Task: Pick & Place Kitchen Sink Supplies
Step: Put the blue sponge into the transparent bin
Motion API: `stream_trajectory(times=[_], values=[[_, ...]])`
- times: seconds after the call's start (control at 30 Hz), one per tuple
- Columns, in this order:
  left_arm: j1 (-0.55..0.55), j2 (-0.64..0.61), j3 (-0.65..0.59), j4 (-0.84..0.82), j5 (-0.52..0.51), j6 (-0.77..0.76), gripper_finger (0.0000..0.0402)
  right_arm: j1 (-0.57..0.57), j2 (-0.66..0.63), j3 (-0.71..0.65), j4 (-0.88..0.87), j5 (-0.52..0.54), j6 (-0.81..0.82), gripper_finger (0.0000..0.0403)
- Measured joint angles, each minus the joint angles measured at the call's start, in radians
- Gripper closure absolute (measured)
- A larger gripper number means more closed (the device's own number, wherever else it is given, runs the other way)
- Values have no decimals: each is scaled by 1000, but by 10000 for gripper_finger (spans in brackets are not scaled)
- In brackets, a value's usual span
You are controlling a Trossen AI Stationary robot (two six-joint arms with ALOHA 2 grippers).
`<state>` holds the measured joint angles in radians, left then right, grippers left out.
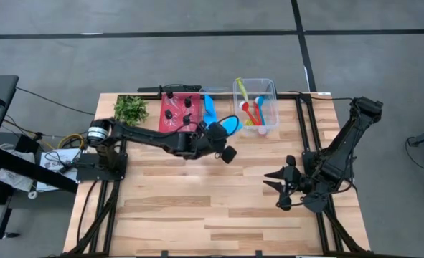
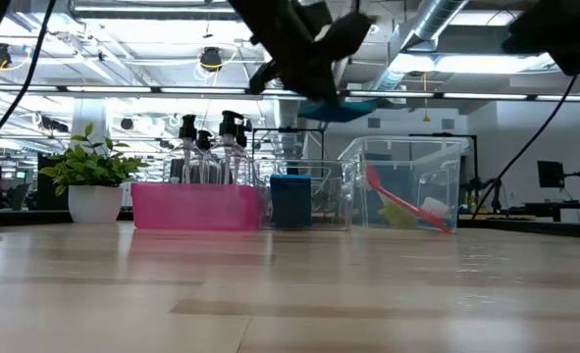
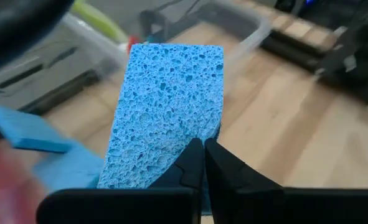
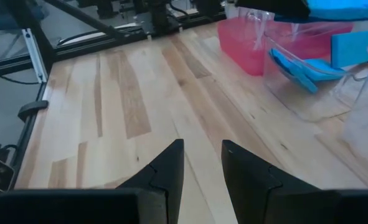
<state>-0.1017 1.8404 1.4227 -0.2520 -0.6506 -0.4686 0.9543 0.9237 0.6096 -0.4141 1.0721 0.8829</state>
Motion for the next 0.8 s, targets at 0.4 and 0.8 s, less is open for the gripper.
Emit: stream_trajectory(times=[0.4, 0.8], values=[[119, 0, 0, -179, -14, 54, 395, -37, 0, 0, -23, -1, -2, 301], [154, 0, 1, -178, 5, 141, 394, -49, 0, 0, -27, -1, -2, 301]])
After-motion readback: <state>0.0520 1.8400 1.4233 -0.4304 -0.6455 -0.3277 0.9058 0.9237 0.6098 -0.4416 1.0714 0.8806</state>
